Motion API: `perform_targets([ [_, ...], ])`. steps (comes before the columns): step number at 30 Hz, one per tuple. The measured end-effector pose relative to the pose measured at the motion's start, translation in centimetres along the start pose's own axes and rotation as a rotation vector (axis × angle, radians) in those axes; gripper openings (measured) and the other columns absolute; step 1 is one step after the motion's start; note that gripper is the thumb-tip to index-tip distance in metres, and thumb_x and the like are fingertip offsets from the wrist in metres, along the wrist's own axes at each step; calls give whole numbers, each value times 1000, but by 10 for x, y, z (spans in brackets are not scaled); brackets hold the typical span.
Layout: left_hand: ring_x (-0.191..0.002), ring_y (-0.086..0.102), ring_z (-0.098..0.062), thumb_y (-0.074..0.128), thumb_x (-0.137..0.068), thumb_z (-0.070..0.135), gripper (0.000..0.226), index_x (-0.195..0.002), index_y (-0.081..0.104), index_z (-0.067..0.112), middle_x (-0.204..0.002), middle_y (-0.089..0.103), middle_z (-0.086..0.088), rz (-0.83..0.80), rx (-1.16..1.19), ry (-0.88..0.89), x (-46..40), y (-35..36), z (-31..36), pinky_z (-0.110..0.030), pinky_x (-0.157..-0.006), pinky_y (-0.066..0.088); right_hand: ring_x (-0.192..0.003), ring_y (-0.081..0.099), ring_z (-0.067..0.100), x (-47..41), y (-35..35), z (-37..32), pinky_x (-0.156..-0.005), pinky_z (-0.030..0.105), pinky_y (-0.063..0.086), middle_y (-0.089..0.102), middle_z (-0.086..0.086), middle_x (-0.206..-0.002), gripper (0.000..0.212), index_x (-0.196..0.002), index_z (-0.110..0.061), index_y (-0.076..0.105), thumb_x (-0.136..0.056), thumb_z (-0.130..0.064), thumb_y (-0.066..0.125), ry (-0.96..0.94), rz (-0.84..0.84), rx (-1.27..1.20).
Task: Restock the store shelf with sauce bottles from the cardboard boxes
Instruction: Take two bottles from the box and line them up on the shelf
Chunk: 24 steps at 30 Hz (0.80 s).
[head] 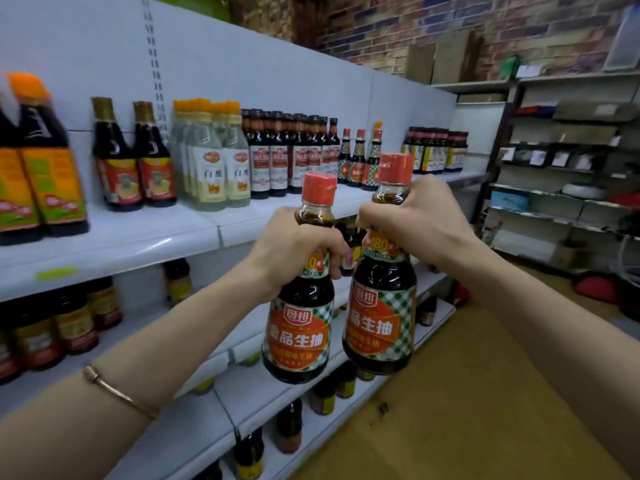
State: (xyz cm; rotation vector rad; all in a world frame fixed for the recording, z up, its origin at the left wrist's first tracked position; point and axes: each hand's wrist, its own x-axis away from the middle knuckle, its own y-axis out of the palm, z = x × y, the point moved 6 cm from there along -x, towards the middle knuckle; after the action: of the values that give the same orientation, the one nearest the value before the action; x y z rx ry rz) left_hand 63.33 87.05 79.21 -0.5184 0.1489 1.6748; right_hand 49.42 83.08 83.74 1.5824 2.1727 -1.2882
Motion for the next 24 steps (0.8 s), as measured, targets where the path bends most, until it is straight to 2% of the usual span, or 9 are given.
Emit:
perform_targets([
  [5, -52, 58, -30, 63, -58, 8, 11, -51, 60, 0, -55, 61, -18, -51, 47, 24, -92, 20, -29, -31, -58, 52, -47, 35, 14, -56, -22, 60, -47, 30, 28, 40, 4, -52, 33, -54, -12, 42, -72, -17, 70, 51, 65, 49],
  [10, -53, 61, -26, 64, -57, 11, 13, -56, 61, -1, -55, 63, -15, -89, 68, 50, -178, 39, -52, -28, -55, 53, -54, 40, 21, -115, -45, 112, -53, 35, 34, 46, 14, -58, 36, -58, 1, 52, -62, -31, 67, 68, 114, 86],
  [14, -51, 60, -26, 64, -67, 2, 12, -60, 58, -5, -53, 62, -14, -119, 83, 42, -237, 61, -67, -27, -58, 53, -56, 39, 21, -155, -64, 157, -54, 36, 34, 45, 14, -60, 34, -59, -5, 51, -58, -35, 65, 108, 155, 102],
  [19, -49, 58, -28, 63, -58, 9, 17, -60, 58, -7, -55, 62, -17, -128, 117, 52, -317, 92, -89, -29, -57, 52, -57, 42, 21, -213, -88, 220, -55, 36, 36, 48, 14, -62, 52, -60, 9, 53, -51, -40, 66, 112, 167, 121],
  [22, -49, 59, -30, 63, -65, 1, 11, -56, 58, -1, -56, 61, -15, -114, 120, 52, -367, 114, -104, -32, -60, 51, -55, 43, 19, -249, -107, 257, -53, 35, 37, 49, 12, -60, 32, -60, -6, 53, -56, -35, 67, 69, 180, 128],
  [24, -49, 59, -29, 63, -67, -3, 14, -55, 57, 0, -55, 60, -14, -99, 114, 60, -401, 129, -112, -32, -60, 51, -53, 43, 17, -275, -120, 282, -52, 33, 37, 49, 9, -58, 29, -59, -8, 51, -62, -30, 70, 32, 180, 112],
])
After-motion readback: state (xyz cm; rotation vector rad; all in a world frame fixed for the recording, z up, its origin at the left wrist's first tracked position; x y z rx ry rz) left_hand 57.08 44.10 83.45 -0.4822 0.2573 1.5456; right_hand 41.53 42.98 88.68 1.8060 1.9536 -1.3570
